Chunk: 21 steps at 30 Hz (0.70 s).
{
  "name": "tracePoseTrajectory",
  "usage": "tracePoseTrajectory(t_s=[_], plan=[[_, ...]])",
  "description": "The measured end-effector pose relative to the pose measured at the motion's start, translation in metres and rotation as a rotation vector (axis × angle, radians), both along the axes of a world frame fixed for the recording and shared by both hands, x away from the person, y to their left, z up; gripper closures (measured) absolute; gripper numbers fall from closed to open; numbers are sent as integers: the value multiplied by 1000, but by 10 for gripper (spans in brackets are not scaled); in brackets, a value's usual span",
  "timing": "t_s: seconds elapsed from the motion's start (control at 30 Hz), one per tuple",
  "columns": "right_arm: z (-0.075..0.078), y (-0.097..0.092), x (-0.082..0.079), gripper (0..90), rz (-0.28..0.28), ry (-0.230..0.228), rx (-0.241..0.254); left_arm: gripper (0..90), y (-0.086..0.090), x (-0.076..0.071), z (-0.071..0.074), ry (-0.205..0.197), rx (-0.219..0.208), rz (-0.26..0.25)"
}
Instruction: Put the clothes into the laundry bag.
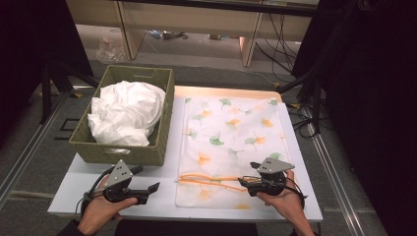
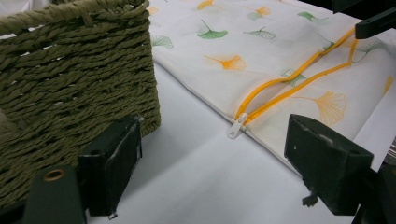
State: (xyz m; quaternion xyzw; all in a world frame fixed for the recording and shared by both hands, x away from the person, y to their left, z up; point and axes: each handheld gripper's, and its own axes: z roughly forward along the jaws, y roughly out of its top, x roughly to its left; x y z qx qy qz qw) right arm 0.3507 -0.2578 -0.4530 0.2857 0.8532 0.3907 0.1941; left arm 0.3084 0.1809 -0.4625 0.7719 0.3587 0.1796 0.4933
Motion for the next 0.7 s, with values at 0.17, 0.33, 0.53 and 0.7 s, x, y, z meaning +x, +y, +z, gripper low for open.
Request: tracePoseTrajectory(t_s=[0.17,0.33,0.53,0.7], plan=[[-3,4,8,314,25,11,-50,190,0,0,-1,6,-14,10],[-7,11,14,351,79,18,-132,190,0,0,0,5,-5,6],[-12,14,19,372,81,32,-238,190,0,0,0,7,-11,3],[-19,20,26,366,116,58,-277,190,-1,0,-1,7,-6,2]])
